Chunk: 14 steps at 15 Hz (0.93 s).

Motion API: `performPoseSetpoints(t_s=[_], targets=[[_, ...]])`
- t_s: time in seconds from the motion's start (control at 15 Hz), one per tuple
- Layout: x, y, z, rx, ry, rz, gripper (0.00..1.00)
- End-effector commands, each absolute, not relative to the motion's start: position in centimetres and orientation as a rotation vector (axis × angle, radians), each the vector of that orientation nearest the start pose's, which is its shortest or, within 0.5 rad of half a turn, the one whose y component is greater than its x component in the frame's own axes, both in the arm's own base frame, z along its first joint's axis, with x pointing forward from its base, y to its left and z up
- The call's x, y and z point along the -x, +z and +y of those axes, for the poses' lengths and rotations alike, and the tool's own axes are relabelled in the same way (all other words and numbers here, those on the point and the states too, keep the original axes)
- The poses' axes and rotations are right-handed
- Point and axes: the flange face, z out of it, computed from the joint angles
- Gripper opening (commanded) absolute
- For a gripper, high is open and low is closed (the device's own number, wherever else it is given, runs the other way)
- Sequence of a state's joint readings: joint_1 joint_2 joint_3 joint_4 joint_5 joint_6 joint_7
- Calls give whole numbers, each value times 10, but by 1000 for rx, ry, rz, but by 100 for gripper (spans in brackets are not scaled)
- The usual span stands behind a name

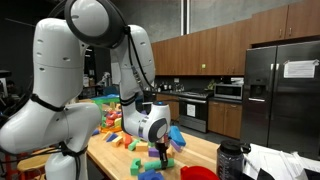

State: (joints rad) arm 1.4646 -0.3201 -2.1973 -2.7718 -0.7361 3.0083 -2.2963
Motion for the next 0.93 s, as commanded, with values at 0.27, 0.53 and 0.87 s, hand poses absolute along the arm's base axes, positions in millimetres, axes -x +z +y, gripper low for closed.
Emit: performPoseSetpoints(t_s=[0.27, 0.53, 0.87], targets=[[-327, 176, -184, -1290, 203, 2716, 65], [-327, 177, -185, -1276, 205, 2706, 81], [-328, 185, -186, -1196, 218, 2681, 100]])
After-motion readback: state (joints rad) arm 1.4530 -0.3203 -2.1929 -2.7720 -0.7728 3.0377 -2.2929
